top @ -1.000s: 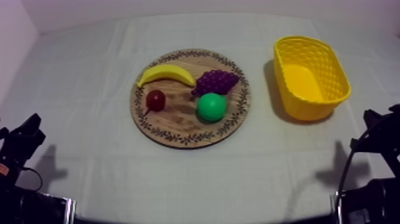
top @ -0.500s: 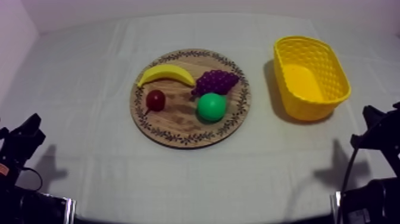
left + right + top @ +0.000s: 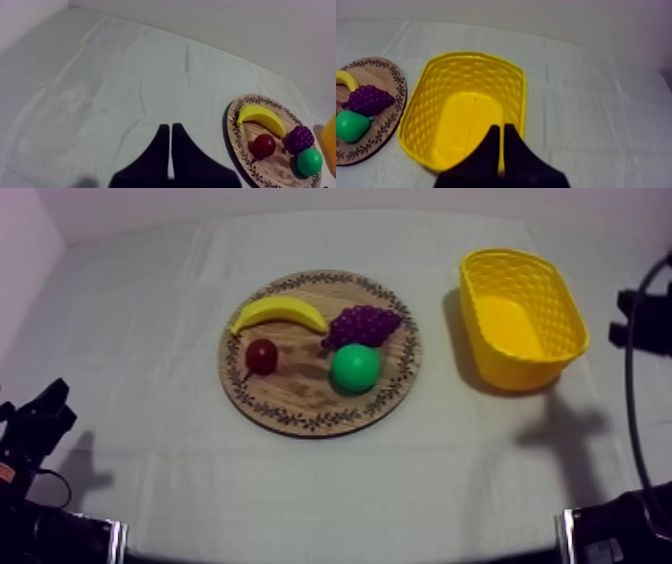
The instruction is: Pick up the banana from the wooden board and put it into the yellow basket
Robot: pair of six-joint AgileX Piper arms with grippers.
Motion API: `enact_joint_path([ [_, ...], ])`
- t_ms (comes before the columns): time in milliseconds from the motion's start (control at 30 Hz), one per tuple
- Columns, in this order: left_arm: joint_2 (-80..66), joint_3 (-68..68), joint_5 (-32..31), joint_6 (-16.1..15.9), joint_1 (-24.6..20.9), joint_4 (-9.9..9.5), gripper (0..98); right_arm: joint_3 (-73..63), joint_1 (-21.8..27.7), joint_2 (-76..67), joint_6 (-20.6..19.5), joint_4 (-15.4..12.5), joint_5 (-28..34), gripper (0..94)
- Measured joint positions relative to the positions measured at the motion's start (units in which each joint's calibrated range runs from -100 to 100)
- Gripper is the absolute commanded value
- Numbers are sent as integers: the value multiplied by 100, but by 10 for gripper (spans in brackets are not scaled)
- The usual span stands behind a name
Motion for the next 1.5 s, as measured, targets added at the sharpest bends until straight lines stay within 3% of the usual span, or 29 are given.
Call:
enact_joint_path([
  [200, 0, 0, 0, 0, 0, 0, 1, -1512, -543, 1569, -62, 575, 523, 5],
  [467, 0, 0, 0, 0, 0, 0, 1, -3323, -1361, 3508, -1042, 1394, 1297, 6],
  [633, 0, 0, 0, 0, 0, 0, 1, -4274, -1750, 4541, -1440, 1616, 1517, 6],
  [767, 0, 0, 0, 0, 0, 0, 1, -4943, -2051, 5238, -1489, 1627, 1773, 6],
  [1033, 0, 0, 0, 0, 0, 0, 1, -6093, -2487, 6447, -774, 1192, 2117, 6],
  [1333, 0, 0, 0, 0, 0, 0, 1, -6770, -2695, 7034, 576, 662, 2169, 17],
  [1500, 0, 0, 0, 0, 0, 0, 1, -6958, -2804, 6857, 1495, 287, 2577, 20],
])
